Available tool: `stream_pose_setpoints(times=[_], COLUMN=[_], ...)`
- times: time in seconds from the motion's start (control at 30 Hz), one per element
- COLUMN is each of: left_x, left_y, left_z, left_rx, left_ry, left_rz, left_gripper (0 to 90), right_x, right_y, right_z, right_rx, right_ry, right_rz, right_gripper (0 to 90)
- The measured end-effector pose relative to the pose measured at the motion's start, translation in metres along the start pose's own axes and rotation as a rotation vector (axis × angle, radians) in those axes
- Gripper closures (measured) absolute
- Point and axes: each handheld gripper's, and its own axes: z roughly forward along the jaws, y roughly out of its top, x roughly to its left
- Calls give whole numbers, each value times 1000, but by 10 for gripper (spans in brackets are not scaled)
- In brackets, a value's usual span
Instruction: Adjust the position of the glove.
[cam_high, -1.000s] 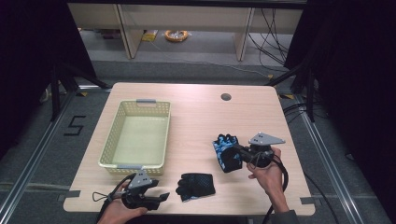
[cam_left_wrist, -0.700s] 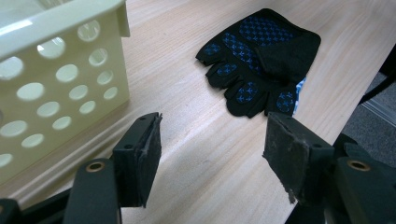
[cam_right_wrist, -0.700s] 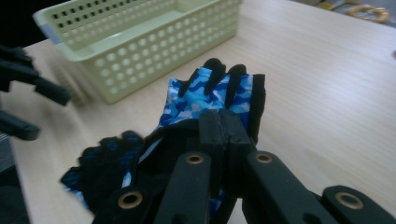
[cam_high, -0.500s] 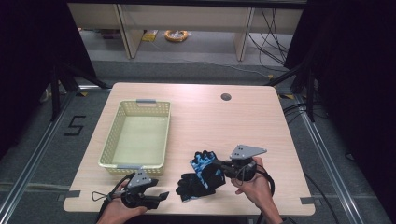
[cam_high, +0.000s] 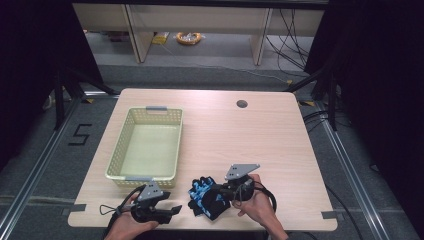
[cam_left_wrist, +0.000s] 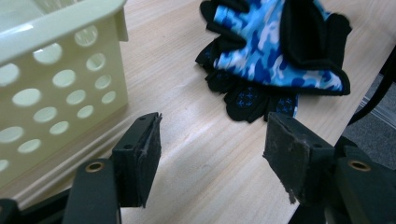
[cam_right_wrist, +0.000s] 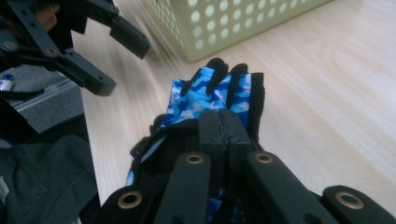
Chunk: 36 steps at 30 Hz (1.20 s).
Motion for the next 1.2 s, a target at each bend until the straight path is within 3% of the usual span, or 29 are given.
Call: stream_pose_setpoints(times=[0.13,0.2,0.23,0.27,0.33,0.37,0.4,0.47,0.5,0.53,0.6,0.63,0.67,0.7,0.73,0.77,0.87,1.0,1.03,1.1,1.2], left_x=[-3,-3,-6,-9,-11,-11,-12,-11,-12,-11,-9,-10,-10,-8,-8,-10,-7,-9,-8,-8,-10], left_y=[1,2,3,5,6,7,9,11,12,15,18,19,20,22,23,23,25,26,27,26,24], left_z=[4,6,8,11,13,14,18,19,22,24,23,24,25,24,24,26,29,35,38,42,48], left_rx=[-7,-2,-2,4,-6,10,10,15,3,-11,4,-8,-21,-13,-6,-20,7,-3,18,27,57], left_ry=[-11,-13,-18,-30,-30,-32,-41,-44,-37,-40,-47,-55,-56,-59,-58,-56,-60,-55,-46,-55,-52], left_rz=[-5,4,-13,13,15,38,24,44,16,20,34,-2,-9,14,8,-29,5,-19,0,-13,-4], left_gripper=[358,365,365,368,373,373,383,385,385,387,387,388,389,390,390,390,393,397,398,400,404], right_x=[-3,-3,-3,-4,-3,-3,-2,-2,-1,3,8,12,17,19,21,24,29,34,36,36,36], right_y=[-3,-5,-5,-8,-9,-10,-10,-10,-9,-9,-11,-13,-16,-19,-22,-27,-37,-44,-45,-46,-46], right_z=[10,14,14,20,21,22,21,20,17,8,-4,-10,-17,-21,-24,-28,-30,-23,-21,-14,-10], right_rx=[47,84,84,88,106,107,108,102,88,55,49,47,46,40,39,30,46,61,104,114,149], right_ry=[5,-27,-27,-30,-38,-55,-59,-72,-76,-99,-106,-121,-157,-156,-162,-169,-169,-156,-148,-154,-153], right_rz=[-15,-34,-34,-33,-39,-39,-28,-18,-6,2,3,18,41,38,51,68,100,109,100,74,97], right_gripper=[893,890,890,883,876,849,788,746,719,696,683,678,675,666,661,660,654,649,642,632,652])
